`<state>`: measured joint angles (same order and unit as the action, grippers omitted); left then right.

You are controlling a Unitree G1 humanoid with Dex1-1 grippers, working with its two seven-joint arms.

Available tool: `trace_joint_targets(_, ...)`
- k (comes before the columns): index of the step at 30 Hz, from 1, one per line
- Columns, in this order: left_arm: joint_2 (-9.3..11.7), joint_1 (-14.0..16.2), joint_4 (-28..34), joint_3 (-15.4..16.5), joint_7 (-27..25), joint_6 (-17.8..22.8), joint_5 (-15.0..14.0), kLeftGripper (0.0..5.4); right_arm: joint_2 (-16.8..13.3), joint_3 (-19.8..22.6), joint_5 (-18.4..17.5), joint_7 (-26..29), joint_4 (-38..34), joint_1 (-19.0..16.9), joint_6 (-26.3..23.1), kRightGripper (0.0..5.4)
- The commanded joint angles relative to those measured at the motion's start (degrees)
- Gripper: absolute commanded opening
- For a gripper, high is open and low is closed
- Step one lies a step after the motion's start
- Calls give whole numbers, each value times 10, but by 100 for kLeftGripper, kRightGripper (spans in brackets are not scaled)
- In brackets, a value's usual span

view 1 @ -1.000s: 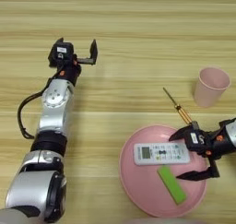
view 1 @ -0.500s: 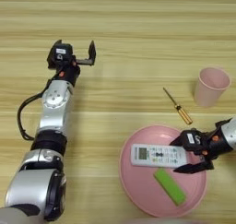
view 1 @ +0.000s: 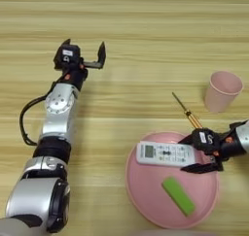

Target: Move the objects on the table

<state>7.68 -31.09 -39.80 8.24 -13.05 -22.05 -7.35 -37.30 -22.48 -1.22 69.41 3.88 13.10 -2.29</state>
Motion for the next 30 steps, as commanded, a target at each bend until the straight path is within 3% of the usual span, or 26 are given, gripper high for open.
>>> trace_joint_targets(1,3,-6,28,0,-33,-9,-22,540,-1,19,-16,-1,-17,17,-12,298)
trace_joint_targets(6,14,10,105,-13,-172,28,-99,540,-9,46,-37,1,-35,22,-27,297)
trace_joint_targets(8,25,18,130,-23,-215,39,-110,540,-11,54,-39,-1,-39,25,-30,297)
trace_joint_targets(12,29,18,121,-20,-223,39,-104,540,-3,52,-41,-9,-43,6,-38,297)
trace_joint_targets(17,26,21,127,-22,-224,42,-103,540,-6,15,-21,-2,-32,-44,-28,297)
trace_joint_targets(23,25,26,133,-21,-225,43,-105,540,2,-4,1,-12,14,-54,-8,297)
trace_joint_targets(25,25,28,135,-21,-225,44,-106,540,6,-2,-2,-16,17,-56,-7,297)
trace_joint_targets(30,22,30,137,-20,-222,45,-107,540,16,32,-40,-32,-28,-55,-21,365)
